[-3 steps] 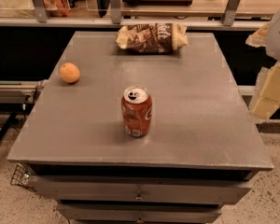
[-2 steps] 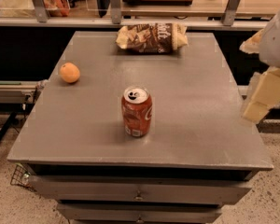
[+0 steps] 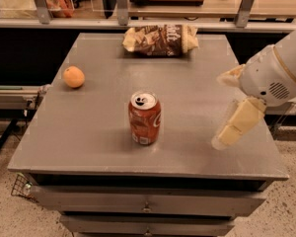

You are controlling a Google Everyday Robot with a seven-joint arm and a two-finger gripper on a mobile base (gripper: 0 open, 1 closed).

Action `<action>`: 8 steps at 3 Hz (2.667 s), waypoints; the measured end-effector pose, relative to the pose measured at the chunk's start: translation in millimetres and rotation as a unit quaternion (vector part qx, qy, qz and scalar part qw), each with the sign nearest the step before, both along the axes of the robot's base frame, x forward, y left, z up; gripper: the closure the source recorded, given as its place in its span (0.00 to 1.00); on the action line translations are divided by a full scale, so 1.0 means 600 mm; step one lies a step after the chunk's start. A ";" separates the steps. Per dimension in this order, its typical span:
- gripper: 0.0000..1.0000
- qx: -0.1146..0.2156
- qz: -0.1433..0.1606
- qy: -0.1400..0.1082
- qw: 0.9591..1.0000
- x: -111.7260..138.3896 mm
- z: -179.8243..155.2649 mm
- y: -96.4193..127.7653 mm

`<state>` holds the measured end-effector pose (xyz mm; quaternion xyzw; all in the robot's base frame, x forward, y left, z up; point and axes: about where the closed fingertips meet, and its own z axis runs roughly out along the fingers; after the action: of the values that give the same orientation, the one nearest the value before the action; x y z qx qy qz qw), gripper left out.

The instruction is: Move coke can near orange

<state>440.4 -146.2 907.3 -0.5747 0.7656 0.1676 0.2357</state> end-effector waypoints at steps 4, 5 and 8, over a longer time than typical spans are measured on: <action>0.00 0.280 0.073 -0.017 0.957 -0.006 -0.051 0.206; 0.00 0.294 0.085 -0.030 0.951 -0.006 -0.056 0.247; 0.76 0.278 0.088 -0.079 0.953 0.042 -0.043 0.280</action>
Offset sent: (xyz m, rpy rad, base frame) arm -0.0014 0.0889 -0.0241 0.6134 0.0377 0.1134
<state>465.8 22.0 881.4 -0.5633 0.6139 0.3478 0.4300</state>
